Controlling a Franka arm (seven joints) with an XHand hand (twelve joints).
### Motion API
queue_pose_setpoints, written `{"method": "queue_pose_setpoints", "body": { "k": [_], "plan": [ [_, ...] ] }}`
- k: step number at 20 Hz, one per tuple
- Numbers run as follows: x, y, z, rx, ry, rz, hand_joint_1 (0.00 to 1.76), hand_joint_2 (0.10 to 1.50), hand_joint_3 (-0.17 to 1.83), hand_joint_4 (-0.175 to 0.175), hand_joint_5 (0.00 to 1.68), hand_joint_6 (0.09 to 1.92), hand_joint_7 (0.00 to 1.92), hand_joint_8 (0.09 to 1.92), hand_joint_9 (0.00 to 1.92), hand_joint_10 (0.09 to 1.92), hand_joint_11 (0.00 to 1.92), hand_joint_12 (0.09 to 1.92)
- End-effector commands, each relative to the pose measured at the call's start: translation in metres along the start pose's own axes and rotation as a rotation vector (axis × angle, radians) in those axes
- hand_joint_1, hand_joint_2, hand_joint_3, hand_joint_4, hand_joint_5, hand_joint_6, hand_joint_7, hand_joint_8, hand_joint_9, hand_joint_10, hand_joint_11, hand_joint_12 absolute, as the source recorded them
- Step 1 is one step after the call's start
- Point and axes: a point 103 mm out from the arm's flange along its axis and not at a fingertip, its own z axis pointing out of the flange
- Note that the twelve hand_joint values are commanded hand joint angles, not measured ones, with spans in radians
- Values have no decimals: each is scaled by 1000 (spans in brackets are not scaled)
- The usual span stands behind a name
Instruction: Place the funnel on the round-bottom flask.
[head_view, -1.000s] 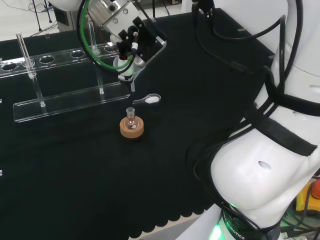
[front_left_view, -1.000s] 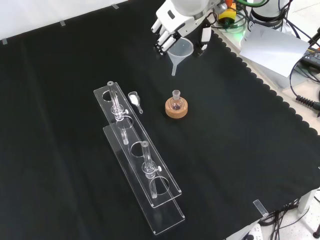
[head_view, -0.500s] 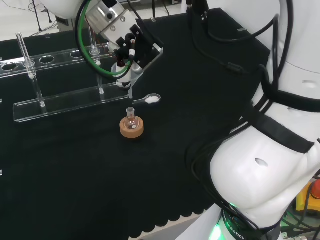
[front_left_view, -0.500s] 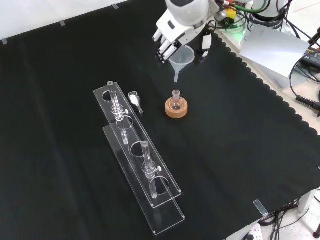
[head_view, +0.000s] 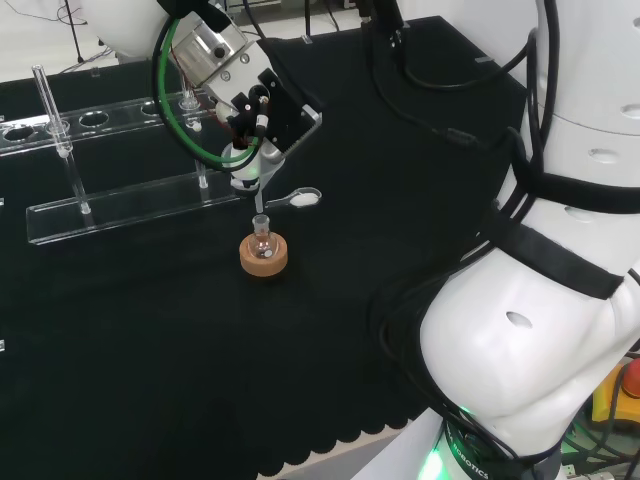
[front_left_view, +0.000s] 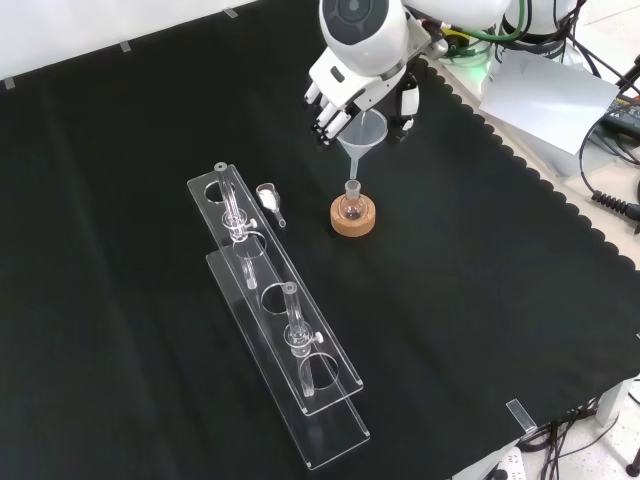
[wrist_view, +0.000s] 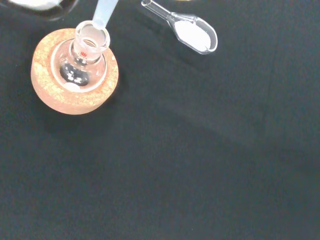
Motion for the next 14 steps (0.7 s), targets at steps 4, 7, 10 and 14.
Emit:
{"method": "queue_pose_setpoints", "body": {
  "k": [4, 7, 10, 14],
  "plan": [
    [3, 3, 2, 15, 0, 0, 800, 725, 703, 10, 675, 726, 744, 565, 1010, 370, 660, 1237],
    [3, 8, 6, 18, 5, -5, 800, 725, 704, 10, 672, 728, 744, 565, 1010, 369, 661, 1236],
    [4, 10, 8, 18, 6, -8, 800, 724, 705, 10, 670, 730, 745, 565, 1011, 369, 661, 1235],
    [6, 12, 9, 23, 8, -11, 801, 724, 706, 9, 668, 732, 745, 565, 1011, 368, 661, 1235]
  ]
}}
